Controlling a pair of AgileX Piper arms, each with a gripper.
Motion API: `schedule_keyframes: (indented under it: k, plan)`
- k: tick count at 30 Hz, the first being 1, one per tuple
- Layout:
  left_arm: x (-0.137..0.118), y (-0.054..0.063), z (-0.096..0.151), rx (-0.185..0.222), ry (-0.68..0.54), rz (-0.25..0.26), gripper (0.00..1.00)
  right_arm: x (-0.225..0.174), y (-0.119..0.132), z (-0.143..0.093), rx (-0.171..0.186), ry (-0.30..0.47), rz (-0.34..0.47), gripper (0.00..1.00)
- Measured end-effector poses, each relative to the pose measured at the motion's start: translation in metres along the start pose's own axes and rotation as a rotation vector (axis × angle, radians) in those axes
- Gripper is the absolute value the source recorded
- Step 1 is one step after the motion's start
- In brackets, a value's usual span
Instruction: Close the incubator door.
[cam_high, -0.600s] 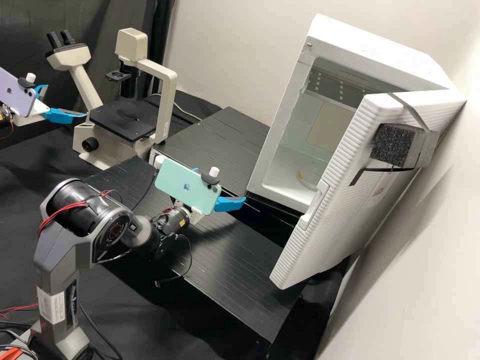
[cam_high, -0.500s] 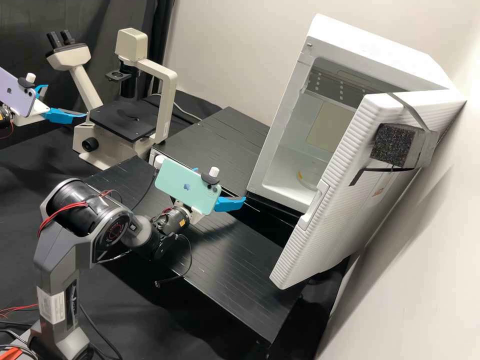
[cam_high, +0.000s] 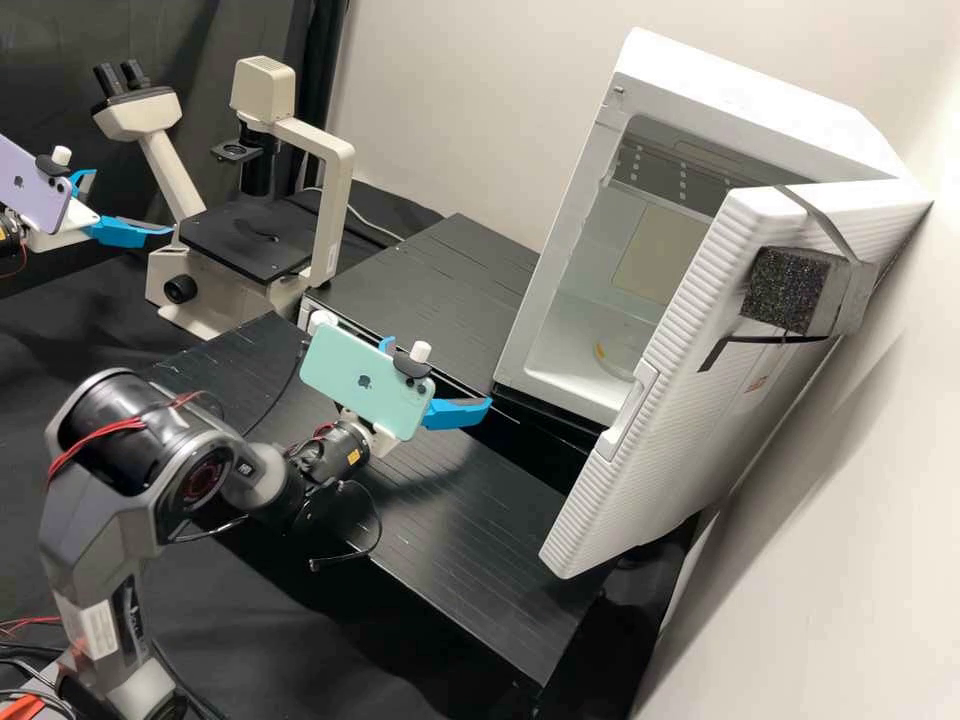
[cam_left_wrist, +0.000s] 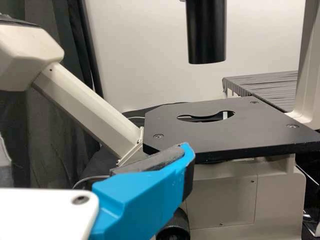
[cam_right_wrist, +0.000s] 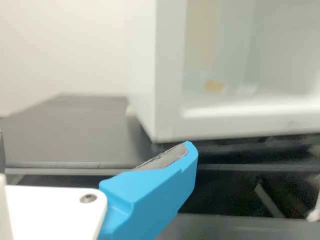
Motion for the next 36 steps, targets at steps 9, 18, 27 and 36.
schedule_keyframes:
  k: [9,18,27,36]
  plan:
    - [0.000,0.000,0.000,0.000,0.000,0.000,1.00,-0.058,0.037,-0.026,-0.036,0.169,0.233,1.00]
    - [0.000,0.000,0.000,0.000,0.000,0.000,1.00,-0.085,0.078,0.005,-0.031,0.036,0.439,1.00]
    - [0.000,0.000,0.000,0.000,0.000,0.000,1.00,-0.090,0.104,0.057,0.030,-0.178,0.536,1.00]
    - [0.000,0.000,0.000,0.000,0.000,0.000,1.00,-0.066,0.110,0.081,0.046,-0.246,0.528,1.00]
